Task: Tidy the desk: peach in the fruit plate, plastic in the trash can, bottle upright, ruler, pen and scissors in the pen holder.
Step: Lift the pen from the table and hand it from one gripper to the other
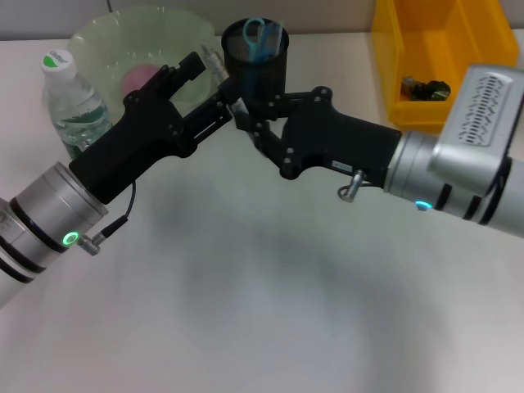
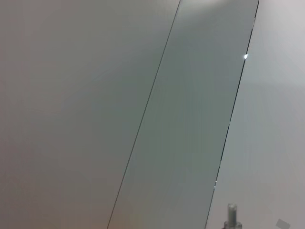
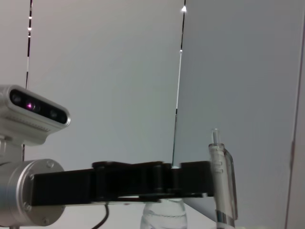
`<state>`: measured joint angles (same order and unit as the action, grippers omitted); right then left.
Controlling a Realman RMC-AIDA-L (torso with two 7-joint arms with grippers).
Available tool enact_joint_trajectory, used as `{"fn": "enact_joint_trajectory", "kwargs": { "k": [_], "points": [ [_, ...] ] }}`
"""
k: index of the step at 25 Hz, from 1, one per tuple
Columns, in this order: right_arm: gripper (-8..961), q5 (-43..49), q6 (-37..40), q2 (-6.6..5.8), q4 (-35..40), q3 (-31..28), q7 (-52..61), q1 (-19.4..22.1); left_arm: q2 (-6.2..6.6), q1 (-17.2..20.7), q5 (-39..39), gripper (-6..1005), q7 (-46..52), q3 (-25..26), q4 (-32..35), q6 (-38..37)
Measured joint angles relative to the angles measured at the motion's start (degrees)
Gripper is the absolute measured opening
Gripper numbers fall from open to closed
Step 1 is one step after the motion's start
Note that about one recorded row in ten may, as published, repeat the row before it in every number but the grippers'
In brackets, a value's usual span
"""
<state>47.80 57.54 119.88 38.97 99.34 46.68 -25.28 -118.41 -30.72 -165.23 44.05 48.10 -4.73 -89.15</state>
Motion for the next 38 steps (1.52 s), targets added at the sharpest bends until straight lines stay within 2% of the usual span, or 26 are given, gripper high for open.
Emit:
{"fn": "enact_joint_trajectory", "kwargs": {
  "k": [6, 15, 20, 28, 34, 38],
  "points": [
    [117, -2.31, -1.67, 0.00, -0.49, 2.62, -0.90, -0.81, -0.07, -0.06, 0.00, 744, -0.23, 0.30, -0.68, 1.61],
    [146, -3.22, -2.89, 0.00, -0.66, 3.18, -0.99, -1.09, -0.06, -0.04, 0.00, 742, -0.39, 0.67, -0.64, 2.11],
    [162, -3.70, -3.06, -0.01, -0.74, 3.29, -1.01, -1.16, -0.06, -0.10, 0.00, 507, -0.47, 0.69, -0.65, 2.34],
    [188, -3.78, -3.18, -0.01, -0.76, 3.92, -1.05, -1.35, -0.06, -0.21, -0.01, 270, 0.16, 0.68, -1.40, 3.73],
    [207, -3.86, -3.28, -0.01, -0.83, 3.94, -1.06, -1.36, -0.06, -0.22, -0.03, 198, 0.17, 0.67, -1.42, 3.69],
    [220, -3.86, -3.60, 0.00, -0.77, 3.94, -0.98, -1.35, -0.07, -0.22, -0.03, 186, 0.17, 0.68, -1.45, 3.68]
  ]
}}
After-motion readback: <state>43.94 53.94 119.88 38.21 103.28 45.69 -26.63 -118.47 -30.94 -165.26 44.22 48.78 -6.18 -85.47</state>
